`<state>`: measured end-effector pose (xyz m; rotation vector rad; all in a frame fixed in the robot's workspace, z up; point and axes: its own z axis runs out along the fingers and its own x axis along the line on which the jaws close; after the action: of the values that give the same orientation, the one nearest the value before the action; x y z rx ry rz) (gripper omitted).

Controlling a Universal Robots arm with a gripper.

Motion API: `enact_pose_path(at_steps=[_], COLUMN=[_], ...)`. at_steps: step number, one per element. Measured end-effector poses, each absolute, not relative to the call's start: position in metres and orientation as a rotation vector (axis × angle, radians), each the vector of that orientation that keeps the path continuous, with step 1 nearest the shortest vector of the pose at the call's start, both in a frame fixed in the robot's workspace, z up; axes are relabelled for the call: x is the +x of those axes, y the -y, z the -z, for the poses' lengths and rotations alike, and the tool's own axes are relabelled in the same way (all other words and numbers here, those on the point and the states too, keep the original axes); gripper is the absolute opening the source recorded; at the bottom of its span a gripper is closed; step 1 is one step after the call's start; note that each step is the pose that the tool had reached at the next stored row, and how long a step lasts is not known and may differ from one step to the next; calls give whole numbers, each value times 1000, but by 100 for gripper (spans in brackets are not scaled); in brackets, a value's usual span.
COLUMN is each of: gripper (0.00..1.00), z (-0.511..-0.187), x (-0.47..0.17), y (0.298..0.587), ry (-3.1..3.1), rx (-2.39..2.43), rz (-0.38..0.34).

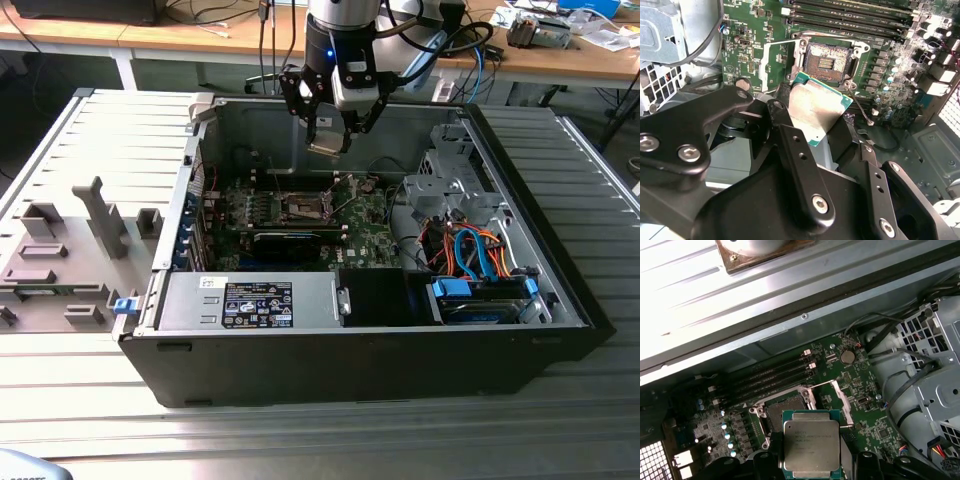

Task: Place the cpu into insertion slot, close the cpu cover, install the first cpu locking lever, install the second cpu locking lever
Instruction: 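Place the cpu into insertion slot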

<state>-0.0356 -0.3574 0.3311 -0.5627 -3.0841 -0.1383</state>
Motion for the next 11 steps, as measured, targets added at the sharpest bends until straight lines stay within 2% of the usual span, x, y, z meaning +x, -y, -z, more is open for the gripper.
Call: enact_pose_path(at_steps=[11], gripper=[54], z=[-331], x=[-36], y=[357], ry=[3082], rx=[-577], rz=[138])
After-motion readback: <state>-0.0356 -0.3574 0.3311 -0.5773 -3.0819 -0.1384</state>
